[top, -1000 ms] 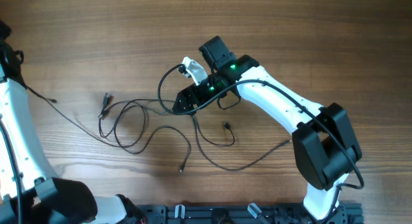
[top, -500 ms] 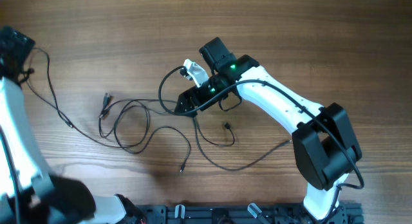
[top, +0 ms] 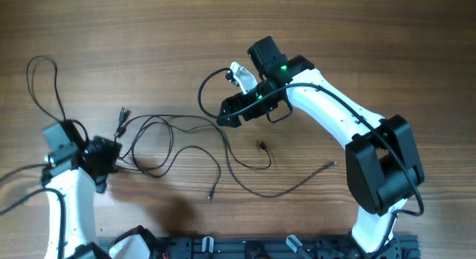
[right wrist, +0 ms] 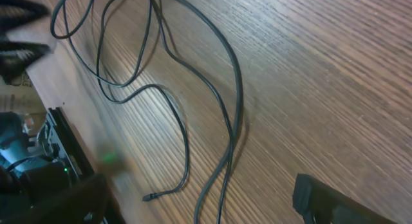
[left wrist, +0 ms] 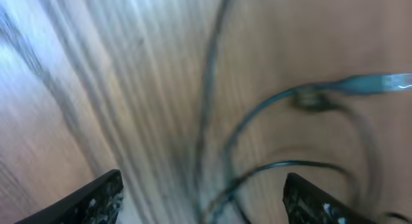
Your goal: Untangle cables
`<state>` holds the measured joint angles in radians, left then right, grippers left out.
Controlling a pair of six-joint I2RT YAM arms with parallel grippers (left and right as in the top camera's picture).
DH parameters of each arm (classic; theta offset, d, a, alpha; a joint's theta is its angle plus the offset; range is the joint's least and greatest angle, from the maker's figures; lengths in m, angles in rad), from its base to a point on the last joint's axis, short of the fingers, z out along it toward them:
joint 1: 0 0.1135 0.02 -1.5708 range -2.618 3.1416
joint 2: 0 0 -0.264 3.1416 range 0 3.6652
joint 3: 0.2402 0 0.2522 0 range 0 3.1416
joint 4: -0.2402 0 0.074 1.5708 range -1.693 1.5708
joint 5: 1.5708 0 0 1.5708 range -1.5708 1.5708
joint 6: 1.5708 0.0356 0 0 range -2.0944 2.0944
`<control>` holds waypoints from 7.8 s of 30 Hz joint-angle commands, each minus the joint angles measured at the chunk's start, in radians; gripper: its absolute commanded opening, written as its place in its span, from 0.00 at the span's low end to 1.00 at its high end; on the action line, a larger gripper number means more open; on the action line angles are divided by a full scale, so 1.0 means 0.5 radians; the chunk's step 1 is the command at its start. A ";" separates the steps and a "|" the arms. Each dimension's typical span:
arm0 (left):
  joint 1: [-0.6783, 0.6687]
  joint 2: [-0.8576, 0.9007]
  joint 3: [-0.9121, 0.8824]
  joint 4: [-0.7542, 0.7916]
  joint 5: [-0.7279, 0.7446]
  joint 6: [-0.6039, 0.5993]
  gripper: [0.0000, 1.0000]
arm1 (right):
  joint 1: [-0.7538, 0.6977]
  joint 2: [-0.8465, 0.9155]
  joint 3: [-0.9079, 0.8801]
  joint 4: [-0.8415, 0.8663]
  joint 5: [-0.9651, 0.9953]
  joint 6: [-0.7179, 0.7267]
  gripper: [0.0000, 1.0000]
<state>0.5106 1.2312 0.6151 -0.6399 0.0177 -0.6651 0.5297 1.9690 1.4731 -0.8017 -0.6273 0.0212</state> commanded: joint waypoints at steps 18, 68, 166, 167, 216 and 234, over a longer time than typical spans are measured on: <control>0.027 0.102 0.783 0.140 -0.054 0.231 0.04 | 0.015 -0.042 0.002 0.069 -0.004 0.018 0.94; -0.603 0.633 0.638 -0.169 0.234 1.285 0.84 | -0.044 -0.060 0.005 -0.007 -0.047 0.062 0.94; -0.554 1.525 1.283 0.592 0.089 1.944 0.35 | -0.356 -0.060 0.004 -0.022 0.150 0.150 0.98; -0.554 1.530 1.283 0.594 0.090 1.943 0.39 | -0.356 -0.060 0.004 -0.022 0.150 0.150 0.98; 0.137 1.010 2.069 0.251 -0.278 0.642 1.00 | -0.355 -0.062 0.005 -0.163 0.138 0.104 0.98; -0.542 -0.286 2.069 -1.108 0.659 0.900 1.00 | -0.271 -1.210 0.185 -0.587 0.847 0.069 1.00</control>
<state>0.2962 1.1236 1.6478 -1.1236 0.2333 -0.3248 0.3939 1.4391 1.5490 -1.0740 -0.3660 0.0650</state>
